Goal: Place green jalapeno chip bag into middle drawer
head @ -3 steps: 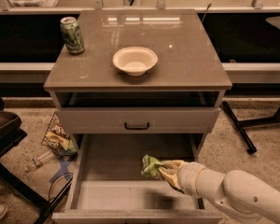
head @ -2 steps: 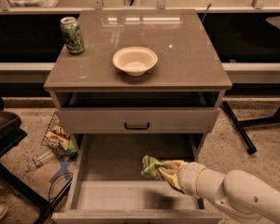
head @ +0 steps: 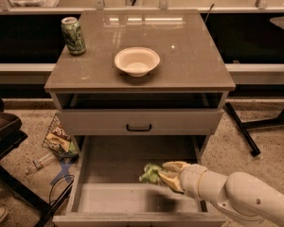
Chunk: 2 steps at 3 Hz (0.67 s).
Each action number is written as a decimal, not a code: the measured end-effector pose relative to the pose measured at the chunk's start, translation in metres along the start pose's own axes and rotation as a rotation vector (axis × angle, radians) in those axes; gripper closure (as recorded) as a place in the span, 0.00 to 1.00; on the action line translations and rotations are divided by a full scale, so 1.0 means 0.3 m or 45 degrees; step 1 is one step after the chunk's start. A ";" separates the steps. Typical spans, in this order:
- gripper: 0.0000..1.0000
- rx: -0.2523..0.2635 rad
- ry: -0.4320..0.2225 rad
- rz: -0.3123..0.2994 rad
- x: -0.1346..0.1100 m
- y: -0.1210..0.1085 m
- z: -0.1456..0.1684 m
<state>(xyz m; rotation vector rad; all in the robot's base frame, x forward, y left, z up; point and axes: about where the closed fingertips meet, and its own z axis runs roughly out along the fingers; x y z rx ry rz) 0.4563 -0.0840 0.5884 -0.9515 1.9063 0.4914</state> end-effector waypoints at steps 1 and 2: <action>0.05 -0.002 -0.001 -0.001 -0.002 0.002 0.002; 0.00 -0.004 -0.001 -0.002 -0.003 0.004 0.004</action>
Offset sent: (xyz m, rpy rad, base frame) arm 0.0000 0.0010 0.0000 0.0005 0.0000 0.0019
